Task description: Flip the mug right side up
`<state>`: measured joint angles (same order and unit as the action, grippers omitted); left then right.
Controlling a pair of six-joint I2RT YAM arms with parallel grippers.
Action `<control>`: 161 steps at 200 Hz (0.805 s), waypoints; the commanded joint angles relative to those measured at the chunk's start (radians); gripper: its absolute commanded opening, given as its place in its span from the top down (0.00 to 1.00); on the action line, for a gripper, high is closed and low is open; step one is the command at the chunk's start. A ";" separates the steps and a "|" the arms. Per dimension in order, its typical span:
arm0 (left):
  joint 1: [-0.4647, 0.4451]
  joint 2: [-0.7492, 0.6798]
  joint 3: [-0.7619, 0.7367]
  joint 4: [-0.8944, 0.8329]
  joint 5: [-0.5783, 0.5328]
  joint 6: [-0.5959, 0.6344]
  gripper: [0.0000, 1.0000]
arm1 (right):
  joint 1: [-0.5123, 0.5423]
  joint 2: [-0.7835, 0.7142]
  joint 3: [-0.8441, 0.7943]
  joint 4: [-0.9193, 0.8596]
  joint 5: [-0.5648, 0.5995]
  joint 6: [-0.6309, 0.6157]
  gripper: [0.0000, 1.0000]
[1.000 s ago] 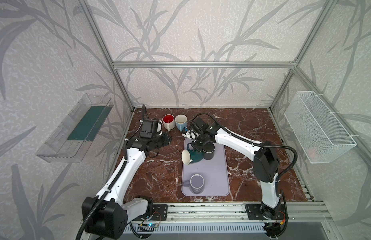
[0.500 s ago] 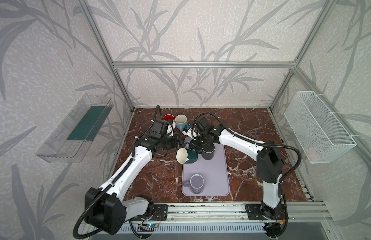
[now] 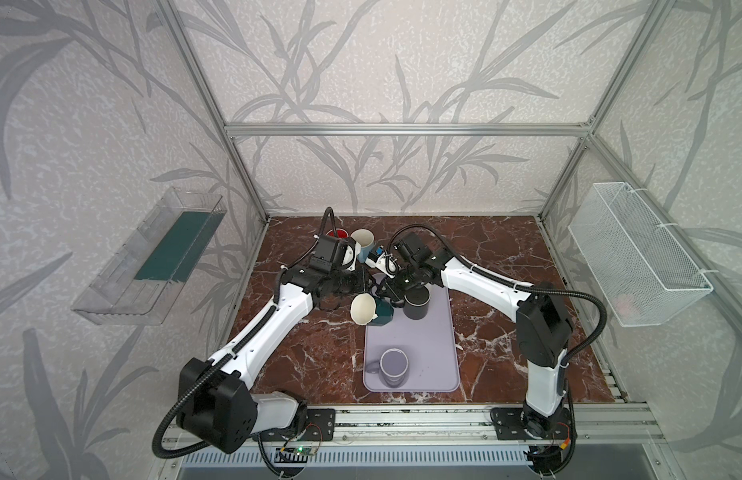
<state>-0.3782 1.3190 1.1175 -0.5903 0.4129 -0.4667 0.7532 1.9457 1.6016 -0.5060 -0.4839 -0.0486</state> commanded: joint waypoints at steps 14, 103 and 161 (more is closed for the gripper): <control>-0.014 0.008 0.039 -0.054 -0.023 0.036 0.68 | -0.008 -0.068 0.001 0.049 -0.078 0.024 1.00; -0.042 0.019 0.040 -0.142 -0.088 0.074 0.76 | -0.020 -0.067 -0.014 0.071 -0.136 0.037 1.00; -0.044 0.058 0.045 -0.161 -0.077 0.091 0.74 | -0.020 -0.069 -0.015 0.074 -0.156 0.032 1.00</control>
<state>-0.4179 1.3499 1.1454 -0.6842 0.3592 -0.4000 0.7422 1.9457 1.5745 -0.4915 -0.5694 -0.0345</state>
